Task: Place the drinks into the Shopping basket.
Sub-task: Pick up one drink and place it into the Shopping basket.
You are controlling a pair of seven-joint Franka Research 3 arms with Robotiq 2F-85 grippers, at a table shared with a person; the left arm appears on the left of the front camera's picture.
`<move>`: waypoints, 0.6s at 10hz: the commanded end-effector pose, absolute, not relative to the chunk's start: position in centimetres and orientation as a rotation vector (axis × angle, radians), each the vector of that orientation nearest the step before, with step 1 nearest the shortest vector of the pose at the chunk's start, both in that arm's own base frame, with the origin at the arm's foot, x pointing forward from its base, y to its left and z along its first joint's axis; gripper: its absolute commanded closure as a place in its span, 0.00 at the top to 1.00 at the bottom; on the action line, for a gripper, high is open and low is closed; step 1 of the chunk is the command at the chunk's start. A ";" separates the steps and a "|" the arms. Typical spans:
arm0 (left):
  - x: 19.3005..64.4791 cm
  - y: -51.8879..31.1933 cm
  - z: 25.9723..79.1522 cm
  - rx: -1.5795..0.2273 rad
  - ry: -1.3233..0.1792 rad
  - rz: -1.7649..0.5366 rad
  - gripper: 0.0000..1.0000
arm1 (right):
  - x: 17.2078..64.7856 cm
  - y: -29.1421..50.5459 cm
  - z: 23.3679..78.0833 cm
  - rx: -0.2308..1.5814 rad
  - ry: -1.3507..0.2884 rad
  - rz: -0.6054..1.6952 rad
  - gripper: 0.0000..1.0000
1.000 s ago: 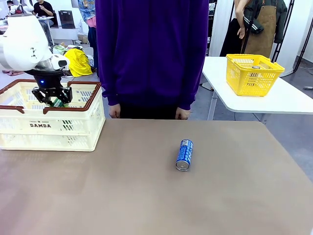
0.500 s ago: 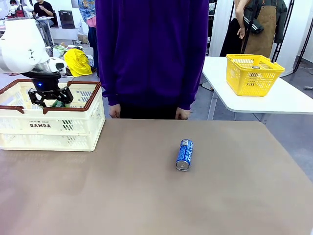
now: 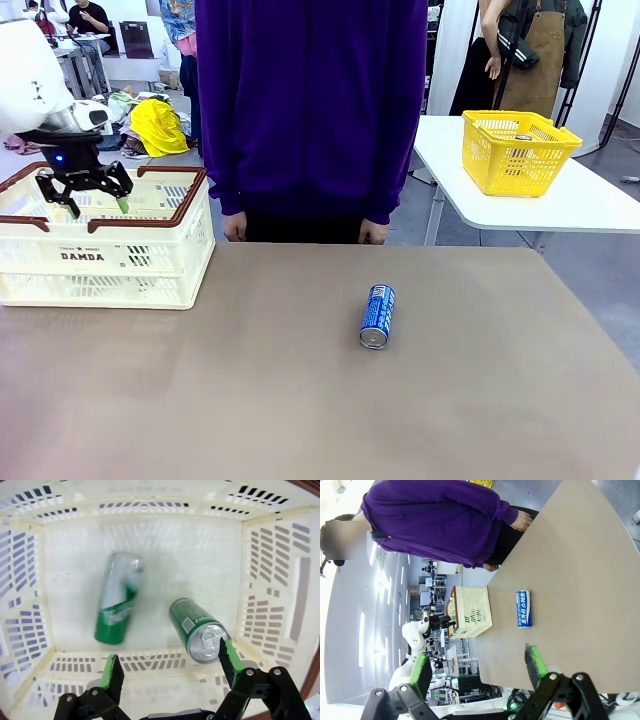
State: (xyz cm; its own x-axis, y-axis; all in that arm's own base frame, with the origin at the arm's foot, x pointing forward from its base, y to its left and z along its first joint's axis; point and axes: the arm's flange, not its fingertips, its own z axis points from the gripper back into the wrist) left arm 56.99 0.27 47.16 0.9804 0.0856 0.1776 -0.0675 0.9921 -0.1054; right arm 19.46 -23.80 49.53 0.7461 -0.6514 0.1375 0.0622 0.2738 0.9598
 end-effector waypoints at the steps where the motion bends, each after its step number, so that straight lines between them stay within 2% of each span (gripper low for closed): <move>1: 56.6 0.7 47.6 -0.137 -0.178 0.049 1.00 | 19.7 -23.9 49.7 1.223 -0.611 -0.495 1.00; 4: 55.7 0.8 50.0 -0.159 -0.165 0.025 1.00 | 19.7 -23.9 49.7 1.223 -0.611 -0.495 1.00; 6: 52.8 1.5 57.3 -0.256 -0.232 0.002 1.00 | 19.7 -23.9 49.7 1.223 -0.611 -0.495 1.00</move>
State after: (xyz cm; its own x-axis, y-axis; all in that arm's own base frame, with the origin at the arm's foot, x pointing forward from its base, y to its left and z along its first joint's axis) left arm 54.65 0.27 53.45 0.9783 0.0535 0.2001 -0.0165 0.9831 -0.1823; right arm 19.47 -23.80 49.52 0.7464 -0.6512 0.1372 0.0625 0.2738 0.9597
